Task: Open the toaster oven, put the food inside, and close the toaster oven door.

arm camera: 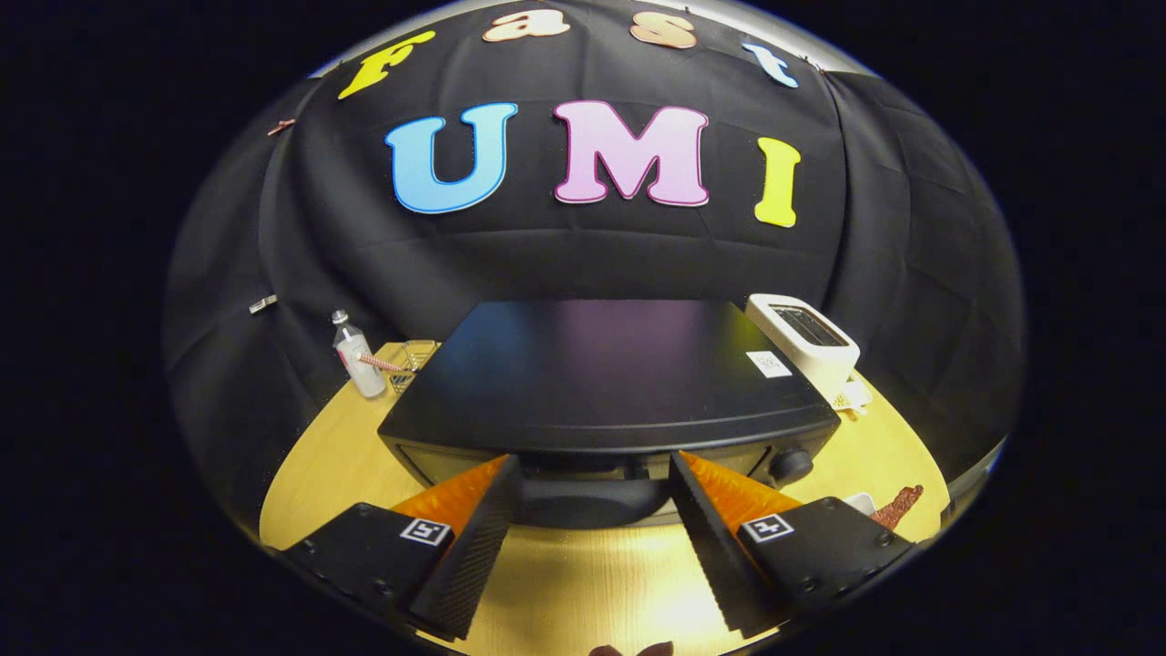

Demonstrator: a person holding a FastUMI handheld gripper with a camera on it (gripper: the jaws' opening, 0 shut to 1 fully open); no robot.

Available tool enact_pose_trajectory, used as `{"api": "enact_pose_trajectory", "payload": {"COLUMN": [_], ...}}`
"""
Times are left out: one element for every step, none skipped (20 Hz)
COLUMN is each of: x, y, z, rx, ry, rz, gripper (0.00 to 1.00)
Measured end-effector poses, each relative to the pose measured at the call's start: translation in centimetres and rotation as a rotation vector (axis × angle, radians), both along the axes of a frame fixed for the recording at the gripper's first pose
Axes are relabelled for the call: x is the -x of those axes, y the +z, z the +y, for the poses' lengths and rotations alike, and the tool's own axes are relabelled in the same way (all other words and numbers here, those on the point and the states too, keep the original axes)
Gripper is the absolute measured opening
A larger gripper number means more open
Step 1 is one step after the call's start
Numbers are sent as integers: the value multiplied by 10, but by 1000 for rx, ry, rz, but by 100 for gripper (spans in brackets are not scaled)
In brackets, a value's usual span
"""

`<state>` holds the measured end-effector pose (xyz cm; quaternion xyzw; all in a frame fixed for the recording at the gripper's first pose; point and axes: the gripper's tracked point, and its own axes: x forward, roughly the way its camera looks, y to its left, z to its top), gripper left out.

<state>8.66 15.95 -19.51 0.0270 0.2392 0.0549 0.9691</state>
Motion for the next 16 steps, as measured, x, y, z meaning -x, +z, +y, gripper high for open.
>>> {"api": "enact_pose_trajectory", "payload": {"x": [-1,-3,-3,0,-1,1,5,11,17,23,30,38,46,55,63,70], "y": [-3,-6,-3,-5,-4,-6,-7,-8,-10,-12,-14,-17,-21,-24,-30,-33], "z": [1,1,2,2,2,2,2,1,0,0,-1,-1,-2,-2,-2,-3], "rx": [2,8,4,5,-3,-9,-10,-4,-2,-9,-16,-21,-28,-37,-43,-46], "ry": [3,-6,-12,-13,-15,-14,-15,-14,-15,-18,-18,-16,-14,-14,-11,-13], "rz": [7,17,5,7,-14,-16,-21,-17,-14,-8,-4,4,10,17,24,19], "gripper": [100,100,100,100,99,99,99,100,99,100,99,99,99,99,99,99]}}
